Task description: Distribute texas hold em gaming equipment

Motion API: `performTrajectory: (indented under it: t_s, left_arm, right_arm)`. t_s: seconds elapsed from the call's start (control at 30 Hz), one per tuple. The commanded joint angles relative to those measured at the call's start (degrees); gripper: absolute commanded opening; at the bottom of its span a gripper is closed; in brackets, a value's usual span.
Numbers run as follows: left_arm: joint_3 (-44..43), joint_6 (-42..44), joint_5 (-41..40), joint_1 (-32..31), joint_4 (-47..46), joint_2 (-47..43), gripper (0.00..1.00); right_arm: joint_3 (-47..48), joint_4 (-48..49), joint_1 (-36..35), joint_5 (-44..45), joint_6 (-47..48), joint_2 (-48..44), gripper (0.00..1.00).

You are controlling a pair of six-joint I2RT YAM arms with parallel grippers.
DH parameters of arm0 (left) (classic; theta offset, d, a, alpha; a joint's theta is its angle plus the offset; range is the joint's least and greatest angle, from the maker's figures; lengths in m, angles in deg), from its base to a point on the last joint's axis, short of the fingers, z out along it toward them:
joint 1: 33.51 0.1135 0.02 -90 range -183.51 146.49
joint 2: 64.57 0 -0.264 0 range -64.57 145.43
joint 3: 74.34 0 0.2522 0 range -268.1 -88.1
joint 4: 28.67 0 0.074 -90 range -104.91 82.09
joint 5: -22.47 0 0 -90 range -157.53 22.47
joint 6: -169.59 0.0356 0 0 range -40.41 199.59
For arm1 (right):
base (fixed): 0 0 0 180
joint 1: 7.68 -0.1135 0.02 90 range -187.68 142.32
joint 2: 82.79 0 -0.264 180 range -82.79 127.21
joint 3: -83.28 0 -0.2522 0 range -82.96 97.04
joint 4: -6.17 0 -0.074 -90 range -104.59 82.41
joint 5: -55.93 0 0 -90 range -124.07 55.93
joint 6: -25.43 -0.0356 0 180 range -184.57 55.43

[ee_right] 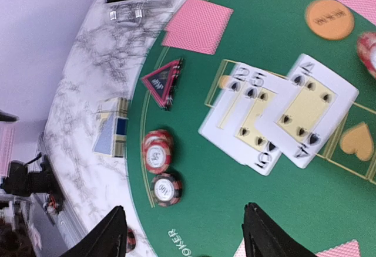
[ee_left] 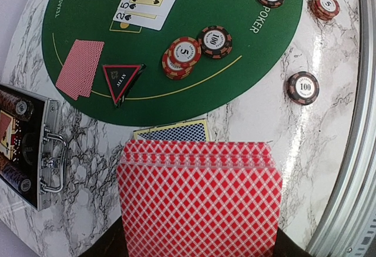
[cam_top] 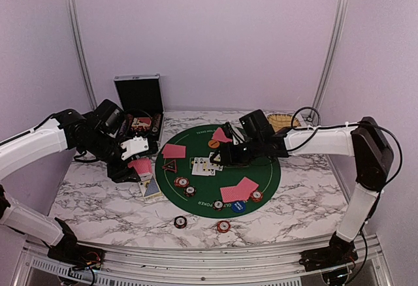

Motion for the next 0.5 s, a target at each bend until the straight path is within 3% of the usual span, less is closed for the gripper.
performTrajectory:
  t_s: [0.0,0.17,0.47]
  left_arm:
    - [-2.29,-0.36,1.28,0.08,-0.05,0.52,0.0]
    - [-2.82,-0.43,1.66,0.08,-0.06,0.53,0.0]
    - [-3.83,-0.6,1.59,-0.18,-0.06,0.98,0.0]
  right_arm:
    - [3.3,11.93,-2.12,-10.64,-11.68,0.72,0.72]
    - [10.99,12.26,-6.69,-13.52,-14.94,5.08,0.8]
    - [16.22,21.94,-10.78,-22.87,-24.81,13.93,0.83]
